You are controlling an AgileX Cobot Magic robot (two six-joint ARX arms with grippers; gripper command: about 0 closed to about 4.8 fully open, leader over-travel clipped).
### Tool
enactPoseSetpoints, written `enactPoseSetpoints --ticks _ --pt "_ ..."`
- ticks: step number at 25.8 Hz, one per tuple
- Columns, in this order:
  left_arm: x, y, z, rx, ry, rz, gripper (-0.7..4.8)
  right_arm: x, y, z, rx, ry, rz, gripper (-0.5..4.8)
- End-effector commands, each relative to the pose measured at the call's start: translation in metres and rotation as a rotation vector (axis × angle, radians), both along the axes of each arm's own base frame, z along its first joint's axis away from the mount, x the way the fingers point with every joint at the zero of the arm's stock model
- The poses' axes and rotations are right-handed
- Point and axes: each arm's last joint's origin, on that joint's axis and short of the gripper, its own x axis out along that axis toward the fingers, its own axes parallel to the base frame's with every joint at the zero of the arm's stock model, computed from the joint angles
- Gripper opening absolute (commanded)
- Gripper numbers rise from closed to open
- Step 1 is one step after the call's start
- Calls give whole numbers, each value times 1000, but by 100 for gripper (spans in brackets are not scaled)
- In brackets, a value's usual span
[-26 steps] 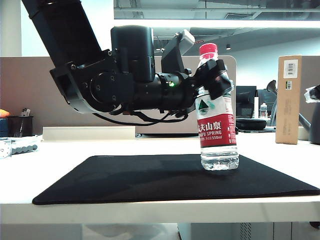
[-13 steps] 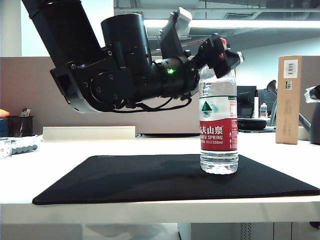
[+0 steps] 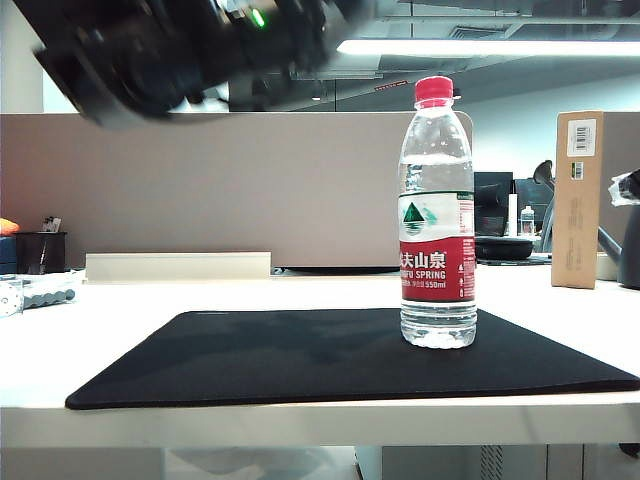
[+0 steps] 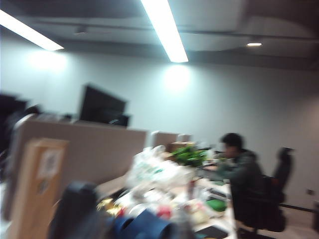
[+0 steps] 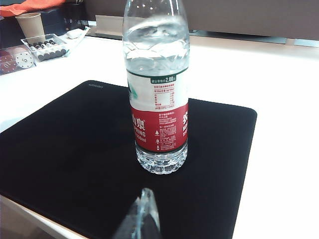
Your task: Stand the plastic bottle up on the black mouse pad.
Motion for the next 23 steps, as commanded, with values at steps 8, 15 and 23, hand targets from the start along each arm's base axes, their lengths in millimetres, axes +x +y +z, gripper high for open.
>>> enactPoseSetpoints --ticks 8,15,23 --pt "-61 34 100 32 -133 134 -4 0 -3 2 22 -33 -23 -1" --pt "-173 59 146 315 -156 551 -4 5 -20 6 35 -75 -201 -1" --pt "-253 94 149 459 -103 543 -3 9 -53 5 22 -77 -546 -1"
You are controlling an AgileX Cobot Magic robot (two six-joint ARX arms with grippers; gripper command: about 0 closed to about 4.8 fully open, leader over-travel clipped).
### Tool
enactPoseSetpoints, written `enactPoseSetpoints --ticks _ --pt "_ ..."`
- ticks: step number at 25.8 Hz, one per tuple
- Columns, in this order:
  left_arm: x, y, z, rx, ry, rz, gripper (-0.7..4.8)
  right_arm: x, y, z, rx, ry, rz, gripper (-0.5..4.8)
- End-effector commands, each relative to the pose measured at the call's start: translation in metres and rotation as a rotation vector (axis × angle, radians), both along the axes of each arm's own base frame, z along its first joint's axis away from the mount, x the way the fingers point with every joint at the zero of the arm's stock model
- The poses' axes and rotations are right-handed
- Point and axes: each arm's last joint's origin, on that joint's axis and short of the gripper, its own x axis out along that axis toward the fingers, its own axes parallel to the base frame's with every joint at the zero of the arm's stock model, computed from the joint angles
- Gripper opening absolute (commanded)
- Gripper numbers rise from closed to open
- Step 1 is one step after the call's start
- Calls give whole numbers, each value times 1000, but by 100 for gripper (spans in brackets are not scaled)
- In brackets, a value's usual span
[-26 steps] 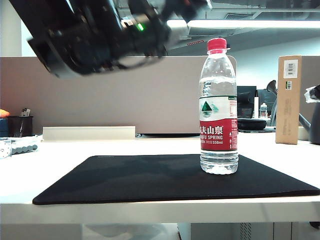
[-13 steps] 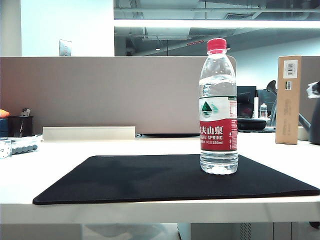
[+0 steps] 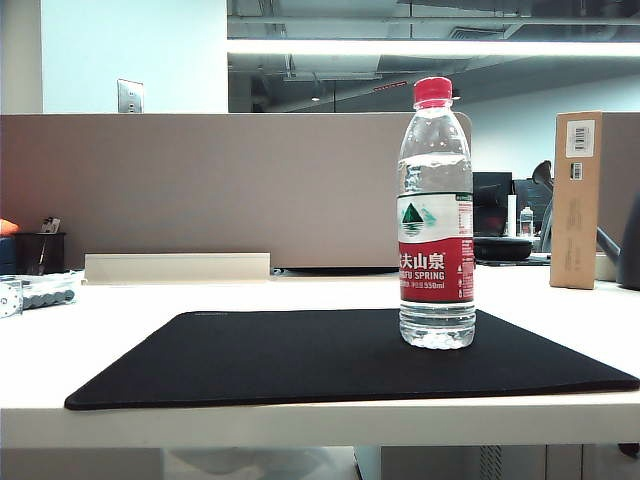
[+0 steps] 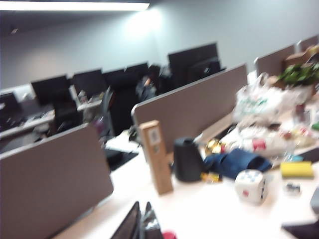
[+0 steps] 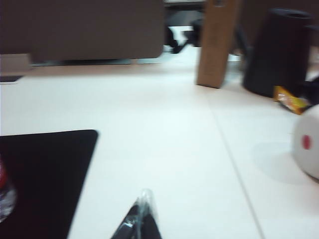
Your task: Stand the plastic bottle up on the black mouse pad.
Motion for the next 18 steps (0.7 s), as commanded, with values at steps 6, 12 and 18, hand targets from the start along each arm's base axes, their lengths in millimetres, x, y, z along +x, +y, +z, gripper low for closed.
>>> enactPoseSetpoints --ticks 6,12,18 --pt "-10 17 -15 76 162 -37 -1 0 -7 -1 3 -5 -74 -1" --pt "-10 17 -18 110 173 -35 -1 0 -7 -1 3 -5 -74 -1" --pt "-10 17 -18 113 174 -34 -1 0 -7 -1 3 -5 -74 -1"
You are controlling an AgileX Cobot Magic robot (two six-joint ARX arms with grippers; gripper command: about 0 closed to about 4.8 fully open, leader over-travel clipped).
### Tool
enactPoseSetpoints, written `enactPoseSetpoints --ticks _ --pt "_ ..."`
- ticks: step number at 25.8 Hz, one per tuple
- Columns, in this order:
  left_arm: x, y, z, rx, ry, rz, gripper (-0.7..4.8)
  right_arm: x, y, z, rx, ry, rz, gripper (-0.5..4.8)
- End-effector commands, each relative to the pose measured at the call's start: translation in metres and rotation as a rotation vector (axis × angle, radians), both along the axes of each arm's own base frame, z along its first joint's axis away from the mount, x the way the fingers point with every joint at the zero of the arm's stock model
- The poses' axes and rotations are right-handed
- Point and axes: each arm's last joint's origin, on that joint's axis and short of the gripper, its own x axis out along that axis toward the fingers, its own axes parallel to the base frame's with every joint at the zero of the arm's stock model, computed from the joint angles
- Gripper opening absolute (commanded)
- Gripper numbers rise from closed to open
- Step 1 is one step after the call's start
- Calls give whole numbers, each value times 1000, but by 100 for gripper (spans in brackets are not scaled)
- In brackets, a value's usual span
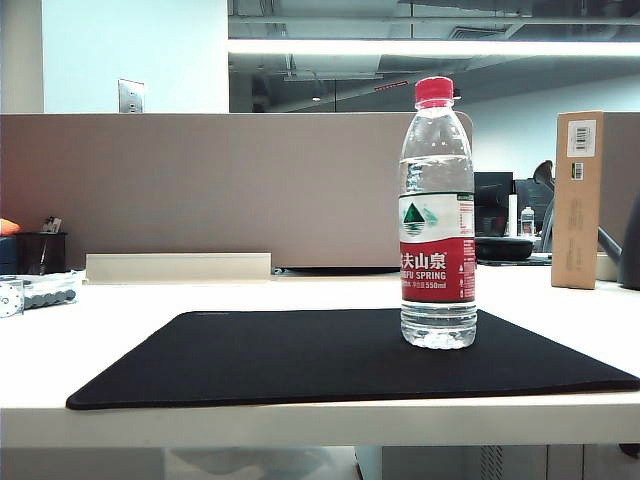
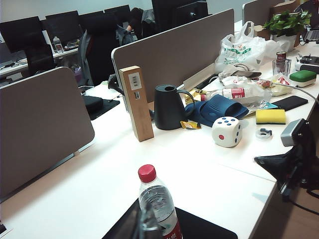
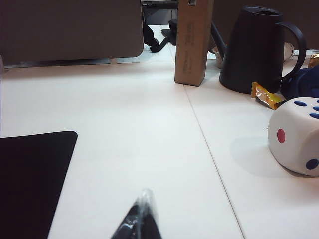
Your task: Stand the plastic bottle up on the black mouse pad.
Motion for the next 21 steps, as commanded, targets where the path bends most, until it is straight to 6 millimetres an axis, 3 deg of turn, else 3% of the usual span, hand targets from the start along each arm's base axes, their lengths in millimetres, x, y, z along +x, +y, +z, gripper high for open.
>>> enactPoseSetpoints --ticks 1,9,11,14,18,21 --pt "0 1 1 -10 2 -3 -1 0 0 0 2 -10 0 -1" --pt "8 7 1 29 -29 21 -1 0 0 0 2 -10 0 -1" --pt "16 17 2 29 -43 70 -1 0 0 0 2 -10 0 -1" --pt "27 37 -3 -28 73 54 -1 0 0 0 2 -10 1 -1" --pt "37 71 -27 -138 203 186 -1 0 0 0 2 -8 2 -1" --pt "40 95 -62 -175 216 487 -1 0 0 0 2 -9 1 -1"
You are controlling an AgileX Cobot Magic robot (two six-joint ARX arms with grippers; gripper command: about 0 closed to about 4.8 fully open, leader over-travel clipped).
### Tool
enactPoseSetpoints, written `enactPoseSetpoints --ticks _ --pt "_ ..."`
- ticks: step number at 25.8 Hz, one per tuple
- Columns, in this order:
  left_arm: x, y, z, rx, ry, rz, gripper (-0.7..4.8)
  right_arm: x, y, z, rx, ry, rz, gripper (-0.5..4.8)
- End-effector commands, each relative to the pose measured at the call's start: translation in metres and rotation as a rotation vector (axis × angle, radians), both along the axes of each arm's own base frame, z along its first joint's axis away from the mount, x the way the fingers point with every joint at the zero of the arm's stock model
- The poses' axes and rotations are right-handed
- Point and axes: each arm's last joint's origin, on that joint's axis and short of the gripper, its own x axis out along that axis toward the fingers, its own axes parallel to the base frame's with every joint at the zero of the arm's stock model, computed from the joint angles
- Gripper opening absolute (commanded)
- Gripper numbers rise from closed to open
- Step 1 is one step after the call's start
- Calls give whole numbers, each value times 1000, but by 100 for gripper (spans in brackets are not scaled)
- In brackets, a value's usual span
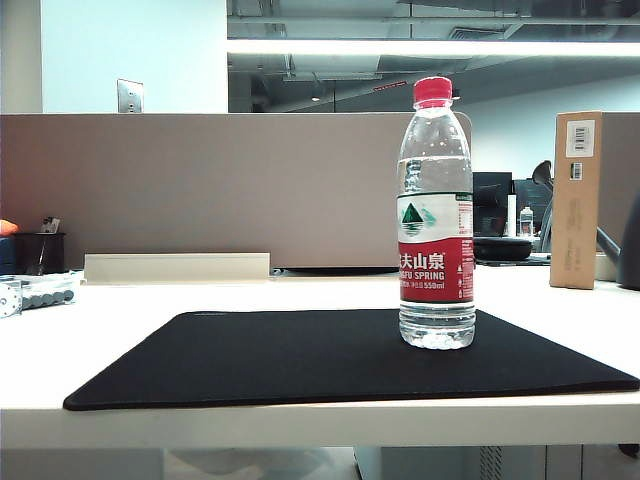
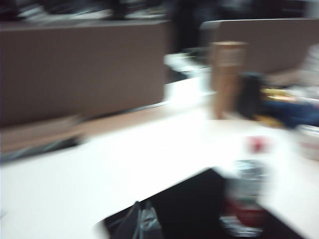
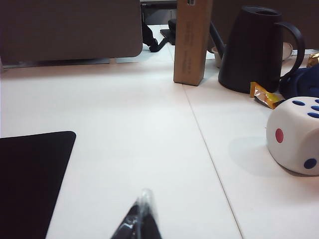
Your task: Stand the plastic bottle up on the black mouse pad.
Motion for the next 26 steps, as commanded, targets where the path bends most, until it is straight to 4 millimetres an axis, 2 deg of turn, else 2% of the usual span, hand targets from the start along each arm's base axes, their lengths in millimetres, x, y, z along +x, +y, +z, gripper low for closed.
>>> enactPoseSetpoints --ticks 1,4,5,6,9,10,19,26 --pt "1 15 -29 -16 27 233 -1 0 0 0 2 -10 0 -1" --pt "-1 27 -61 -7 26 479 -1 0 0 0 2 -11 0 -1" --pt "-3 32 -80 -7 17 588 -1 0 0 0 2 -9 -1 -1" --pt "-5 34 -93 -14 9 617 -1 0 0 0 2 -10 -1 -1" --pt "-12 36 -146 -28 -25 632 -1 0 0 0 2 -10 -2 -1" --pt "-13 35 -155 -38 -29 613 -1 0 0 0 2 -10 -1 -1" --pt "0 32 -195 -15 69 517 -1 0 0 -1 2 -3 -1 -1" --pt "7 29 -218 -1 55 452 -1 0 0 -1 2 -2 -1 -1"
